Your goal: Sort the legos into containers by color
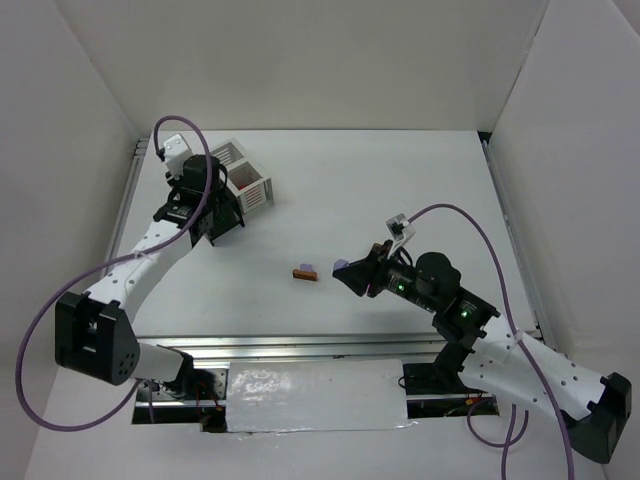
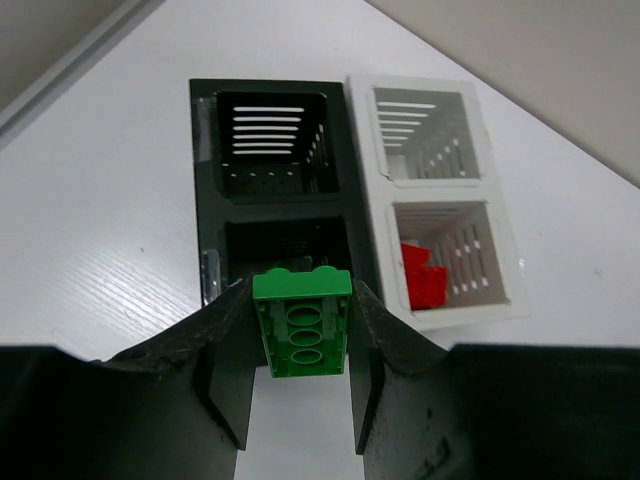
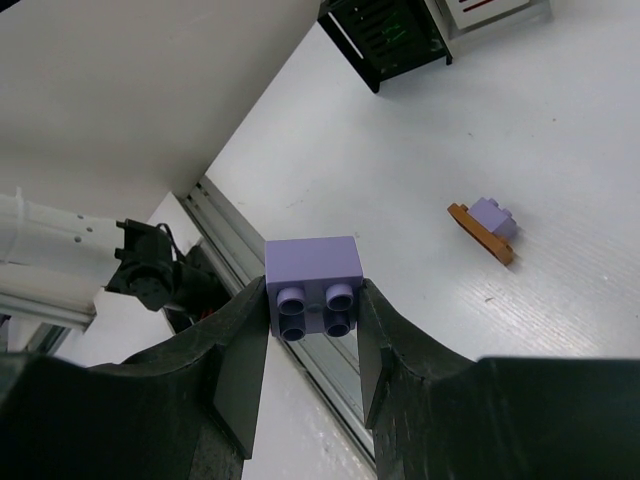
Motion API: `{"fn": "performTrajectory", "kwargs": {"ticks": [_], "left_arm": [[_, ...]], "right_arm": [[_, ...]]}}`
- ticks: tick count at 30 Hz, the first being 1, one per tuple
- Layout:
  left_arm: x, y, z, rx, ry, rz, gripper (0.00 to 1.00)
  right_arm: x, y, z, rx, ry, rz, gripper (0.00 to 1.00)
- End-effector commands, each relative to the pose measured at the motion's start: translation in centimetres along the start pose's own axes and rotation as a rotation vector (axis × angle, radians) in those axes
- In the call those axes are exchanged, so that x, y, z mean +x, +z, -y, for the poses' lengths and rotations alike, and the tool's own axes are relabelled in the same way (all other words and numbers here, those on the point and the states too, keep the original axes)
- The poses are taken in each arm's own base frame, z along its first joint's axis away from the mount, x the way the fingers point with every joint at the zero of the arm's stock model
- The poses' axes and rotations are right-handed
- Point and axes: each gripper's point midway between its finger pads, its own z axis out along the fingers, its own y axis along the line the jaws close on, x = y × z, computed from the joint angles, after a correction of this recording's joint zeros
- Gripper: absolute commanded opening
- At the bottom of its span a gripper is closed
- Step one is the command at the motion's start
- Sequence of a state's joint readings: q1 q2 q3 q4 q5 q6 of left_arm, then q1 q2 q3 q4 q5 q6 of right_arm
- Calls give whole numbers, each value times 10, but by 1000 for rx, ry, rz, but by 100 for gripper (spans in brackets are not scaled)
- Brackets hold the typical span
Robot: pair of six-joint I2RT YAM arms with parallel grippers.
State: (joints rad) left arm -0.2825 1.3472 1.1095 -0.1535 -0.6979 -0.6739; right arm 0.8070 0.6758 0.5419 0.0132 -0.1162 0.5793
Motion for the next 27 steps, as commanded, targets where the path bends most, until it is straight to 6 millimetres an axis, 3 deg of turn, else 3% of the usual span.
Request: {"fn": "performTrajectory", "kwargs": {"ticks": [1, 7, 12, 19, 22, 24, 25, 26, 27], "left_arm": [[-34, 12, -4, -47, -61, 133, 25], [-26, 33, 1, -55, -9, 135, 41], [-8, 51, 1, -77, 17, 82, 73], [-2, 49, -8, -124, -2, 65, 97], [-13, 31, 8, -28, 12, 42, 99], [-21, 0, 53, 269, 78, 25, 98], [-16, -22, 79, 430, 117, 19, 98], [-25, -66, 104, 662, 197, 58, 98], [-12, -87, 112, 771, 240, 97, 100]], "right_arm": [[6, 0, 4, 2, -5, -6, 0], [11, 1, 4, -9, -15, -22, 0], [13, 3, 4, -8, -17, -43, 0], [11, 2, 3, -5, -17, -41, 0], [9, 2, -1, -15, -4, -43, 0], [7, 2, -5, -16, 13, -57, 0], [2, 2, -7, 1, 49, -67, 0], [-1, 2, -9, 7, 67, -79, 0], [-4, 1, -10, 21, 100, -89, 0]]}}
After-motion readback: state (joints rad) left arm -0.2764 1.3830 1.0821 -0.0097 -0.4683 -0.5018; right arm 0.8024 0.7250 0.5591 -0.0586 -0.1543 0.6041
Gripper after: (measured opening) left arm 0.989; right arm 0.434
